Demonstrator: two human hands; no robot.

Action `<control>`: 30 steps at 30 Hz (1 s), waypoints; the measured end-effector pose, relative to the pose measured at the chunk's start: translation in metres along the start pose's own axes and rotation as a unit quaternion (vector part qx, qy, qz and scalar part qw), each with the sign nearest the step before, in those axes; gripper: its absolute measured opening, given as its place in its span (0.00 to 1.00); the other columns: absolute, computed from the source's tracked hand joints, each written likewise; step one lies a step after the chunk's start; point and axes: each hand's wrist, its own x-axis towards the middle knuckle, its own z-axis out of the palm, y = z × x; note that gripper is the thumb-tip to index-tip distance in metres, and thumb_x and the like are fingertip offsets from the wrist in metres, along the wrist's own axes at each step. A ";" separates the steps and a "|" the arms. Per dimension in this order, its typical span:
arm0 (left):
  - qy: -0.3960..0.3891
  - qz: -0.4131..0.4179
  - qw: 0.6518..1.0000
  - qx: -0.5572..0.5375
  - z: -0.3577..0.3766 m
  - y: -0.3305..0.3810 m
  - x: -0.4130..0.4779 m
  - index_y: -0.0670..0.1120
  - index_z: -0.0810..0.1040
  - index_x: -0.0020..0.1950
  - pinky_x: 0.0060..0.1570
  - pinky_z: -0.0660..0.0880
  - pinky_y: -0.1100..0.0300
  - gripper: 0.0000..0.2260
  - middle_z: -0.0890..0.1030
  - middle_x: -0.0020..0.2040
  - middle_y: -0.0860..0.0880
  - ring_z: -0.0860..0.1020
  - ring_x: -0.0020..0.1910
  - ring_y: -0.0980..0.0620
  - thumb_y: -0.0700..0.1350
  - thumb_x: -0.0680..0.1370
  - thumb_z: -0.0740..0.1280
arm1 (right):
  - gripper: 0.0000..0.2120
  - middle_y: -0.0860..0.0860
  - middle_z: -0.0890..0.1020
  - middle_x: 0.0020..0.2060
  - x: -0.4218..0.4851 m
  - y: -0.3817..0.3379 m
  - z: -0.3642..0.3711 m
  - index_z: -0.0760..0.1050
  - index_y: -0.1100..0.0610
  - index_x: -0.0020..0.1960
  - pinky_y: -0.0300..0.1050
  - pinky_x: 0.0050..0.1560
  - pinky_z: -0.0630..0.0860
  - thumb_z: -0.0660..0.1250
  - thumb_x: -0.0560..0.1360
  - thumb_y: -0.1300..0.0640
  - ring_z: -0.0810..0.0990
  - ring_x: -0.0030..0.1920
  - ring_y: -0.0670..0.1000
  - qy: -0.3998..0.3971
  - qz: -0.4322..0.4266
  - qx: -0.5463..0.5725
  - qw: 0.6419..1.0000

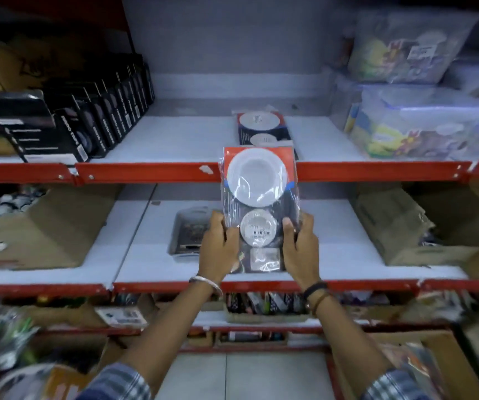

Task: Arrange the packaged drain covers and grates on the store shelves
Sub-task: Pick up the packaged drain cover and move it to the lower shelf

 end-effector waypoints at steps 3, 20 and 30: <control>-0.033 0.000 0.998 0.044 0.005 -0.048 -0.036 0.42 0.64 0.43 0.27 0.61 0.53 0.05 0.66 0.28 0.43 0.63 0.25 0.49 0.43 0.72 0.54 | 0.22 0.55 0.83 0.45 -0.042 0.032 0.008 0.65 0.60 0.64 0.47 0.41 0.76 0.56 0.78 0.46 0.82 0.45 0.59 -0.015 0.030 -0.021 0.999; -0.135 -0.151 0.916 0.346 0.056 -0.103 0.031 0.41 0.74 0.57 0.50 0.77 0.45 0.16 0.75 0.59 0.39 0.79 0.53 0.36 0.52 0.79 0.59 | 0.21 0.61 0.75 0.56 0.026 0.111 0.039 0.73 0.62 0.61 0.55 0.55 0.73 0.61 0.77 0.48 0.77 0.54 0.64 -0.140 0.116 -0.316 0.931; 0.125 0.210 0.951 0.192 0.034 0.063 0.149 0.37 0.73 0.57 0.49 0.70 0.71 0.12 0.74 0.57 0.39 0.72 0.54 0.49 0.42 0.77 0.63 | 0.14 0.59 0.79 0.50 0.164 -0.025 -0.010 0.74 0.63 0.55 0.43 0.49 0.71 0.63 0.76 0.54 0.78 0.47 0.54 0.070 -0.186 -0.108 0.974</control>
